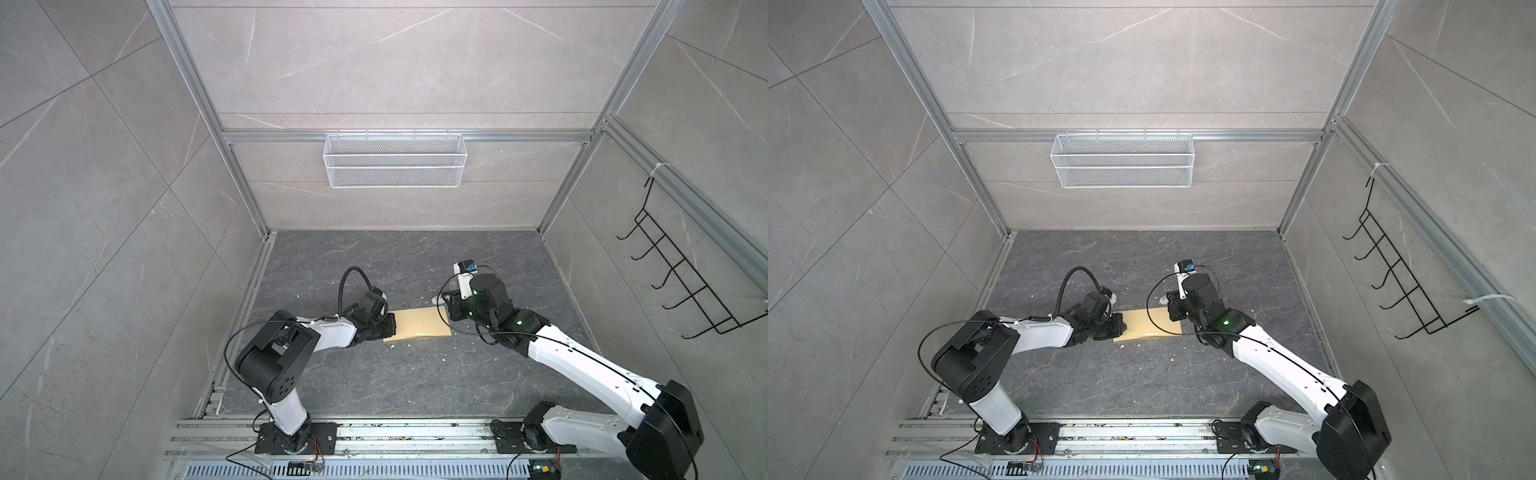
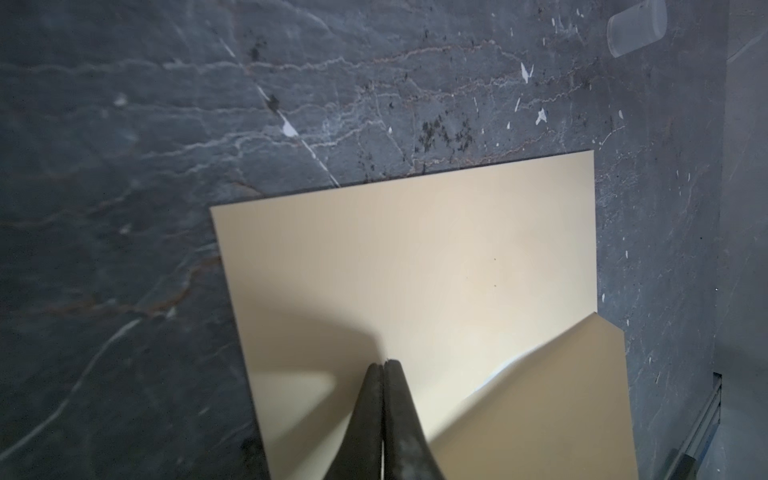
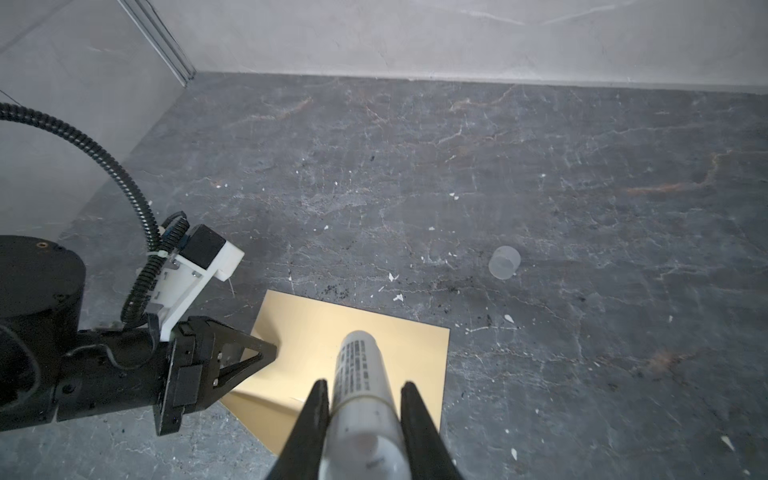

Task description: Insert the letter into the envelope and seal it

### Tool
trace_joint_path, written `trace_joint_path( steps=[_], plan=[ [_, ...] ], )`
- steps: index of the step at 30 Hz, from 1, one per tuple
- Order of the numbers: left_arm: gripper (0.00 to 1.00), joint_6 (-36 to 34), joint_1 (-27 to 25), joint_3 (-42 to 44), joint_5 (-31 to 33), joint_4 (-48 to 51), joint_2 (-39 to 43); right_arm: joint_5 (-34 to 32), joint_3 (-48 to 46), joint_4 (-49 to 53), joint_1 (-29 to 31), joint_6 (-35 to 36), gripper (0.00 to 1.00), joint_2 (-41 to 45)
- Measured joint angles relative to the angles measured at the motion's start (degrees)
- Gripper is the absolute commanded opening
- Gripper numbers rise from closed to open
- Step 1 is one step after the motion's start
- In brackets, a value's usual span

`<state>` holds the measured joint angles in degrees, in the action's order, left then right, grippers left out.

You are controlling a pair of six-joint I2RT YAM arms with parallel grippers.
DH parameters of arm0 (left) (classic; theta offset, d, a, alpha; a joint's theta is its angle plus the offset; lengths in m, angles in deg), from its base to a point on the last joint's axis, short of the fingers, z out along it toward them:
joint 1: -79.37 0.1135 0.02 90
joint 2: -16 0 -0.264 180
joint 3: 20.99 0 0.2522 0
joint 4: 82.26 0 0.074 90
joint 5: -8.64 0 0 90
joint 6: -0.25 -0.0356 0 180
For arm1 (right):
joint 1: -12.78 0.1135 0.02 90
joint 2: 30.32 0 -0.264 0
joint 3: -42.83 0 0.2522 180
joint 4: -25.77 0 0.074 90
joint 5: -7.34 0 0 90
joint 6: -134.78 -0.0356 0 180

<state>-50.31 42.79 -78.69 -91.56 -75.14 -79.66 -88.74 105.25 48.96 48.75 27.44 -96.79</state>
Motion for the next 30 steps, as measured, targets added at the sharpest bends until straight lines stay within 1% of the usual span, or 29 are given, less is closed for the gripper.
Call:
trace_joint_path(
  steps=[2,6,7,11,12,16,19,23,27,30],
  plan=[
    [0.30,-0.31,0.11,-0.85,0.52,1.20,2.62,0.35,-1.25,-2.40,0.00,0.00,0.00,1.90],
    [0.51,-0.42,0.24,-5.35,1.01,1.44,8.48,0.37,-3.13,-8.24,0.00,0.52,0.00,4.50],
    [0.54,-0.20,0.24,-6.25,1.05,1.03,9.84,0.37,-3.63,-9.81,0.00,0.76,0.00,4.90],
    [0.71,3.15,0.24,-7.23,0.92,-2.91,16.90,0.33,-9.31,-21.59,0.00,3.43,0.00,6.75],
    [0.74,4.87,0.24,-7.19,0.92,-4.13,18.38,0.35,-11.10,-24.96,0.00,4.17,0.00,6.93],
    [0.74,13.35,0.24,-7.17,0.90,-8.11,21.20,0.37,-14.67,-34.88,0.00,7.45,0.00,5.95],
    [0.74,22.25,0.24,-6.95,0.63,-11.47,21.14,0.33,-14.84,-42.38,0.02,9.57,0.00,3.58],
    [0.75,34.80,0.24,-6.91,-0.87,-15.43,19.43,0.31,-15.10,-51.12,0.20,11.89,0.00,0.13],
    [0.76,43.50,0.24,-7.02,-2.19,-17.70,16.90,0.13,-15.15,-57.68,1.33,14.03,0.00,-3.78],
    [0.76,48.63,0.20,-7.61,-2.95,-18.25,15.28,-0.39,-15.34,-61.35,3.23,15.82,0.00,-6.19]
  ],
)
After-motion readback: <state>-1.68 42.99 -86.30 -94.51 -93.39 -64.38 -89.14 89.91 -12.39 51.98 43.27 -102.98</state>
